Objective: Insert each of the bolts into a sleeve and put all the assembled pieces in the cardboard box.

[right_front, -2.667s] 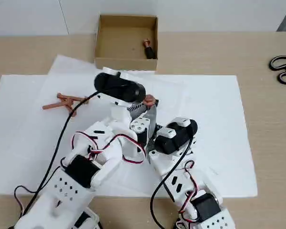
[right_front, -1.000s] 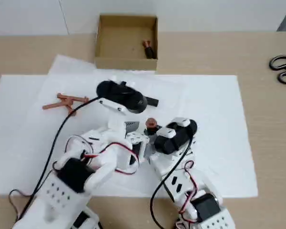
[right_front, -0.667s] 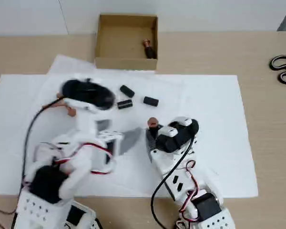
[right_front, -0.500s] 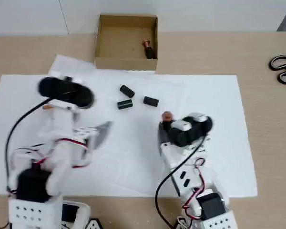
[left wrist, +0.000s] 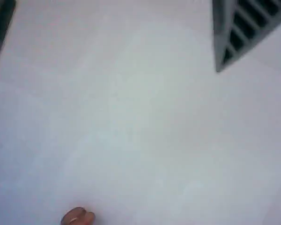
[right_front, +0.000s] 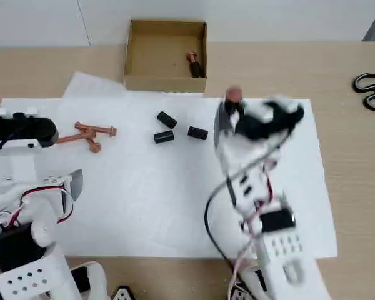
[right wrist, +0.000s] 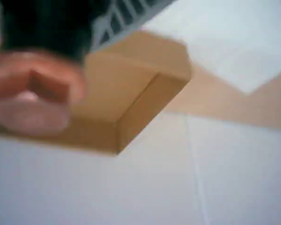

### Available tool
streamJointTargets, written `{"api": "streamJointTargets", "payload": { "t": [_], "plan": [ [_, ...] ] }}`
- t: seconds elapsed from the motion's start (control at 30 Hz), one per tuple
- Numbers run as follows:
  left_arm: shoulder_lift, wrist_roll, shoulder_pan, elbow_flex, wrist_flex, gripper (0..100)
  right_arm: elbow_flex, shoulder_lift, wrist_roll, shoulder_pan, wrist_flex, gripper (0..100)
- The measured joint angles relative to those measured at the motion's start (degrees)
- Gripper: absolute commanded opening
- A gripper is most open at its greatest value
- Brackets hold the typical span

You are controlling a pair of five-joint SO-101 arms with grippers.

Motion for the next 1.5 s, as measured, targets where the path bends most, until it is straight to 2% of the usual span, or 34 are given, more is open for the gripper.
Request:
{"api": "streamJointTargets", "payload": {
  "t": [0.23,0.37,0.5,0.67,0.73,0.87,0.93,1.33,1.5],
  "plan": [
    [-0.18,0.26,-0.18,0.00,0.09,28,-28.31,40.79,0.00,-0.18,-10.02,0.4],
    [-0.35,2.99,-0.18,0.00,0.79,28,-45.89,62.68,0.00,-0.09,-15.21,0.4],
    [-0.35,3.52,-0.18,0.00,0.79,28,-62.86,81.49,0.00,-0.26,-19.78,0.4],
    [-0.35,3.60,-0.18,0.00,0.79,28,-80.18,98.64,0.00,-1.49,-19.96,1.1],
    [-0.35,3.60,-0.18,0.00,1.49,28,-85.01,102.86,0.00,-2.46,-18.29,6.5],
    [-0.35,3.60,-0.18,0.00,2.11,28,-90.90,107.43,0.00,-2.90,-12.92,24.0],
    [-0.35,3.60,-0.18,0.00,2.11,28,-92.84,108.66,0.00,-2.81,-10.46,28.1],
    [-0.35,3.60,-0.18,0.00,2.11,28,-94.33,109.19,-0.09,-2.81,-8.35,28.5],
    [-0.35,3.60,-0.18,0.00,2.11,28,-94.33,104.70,-0.09,-2.81,0.09,28.5]
  ]
}}
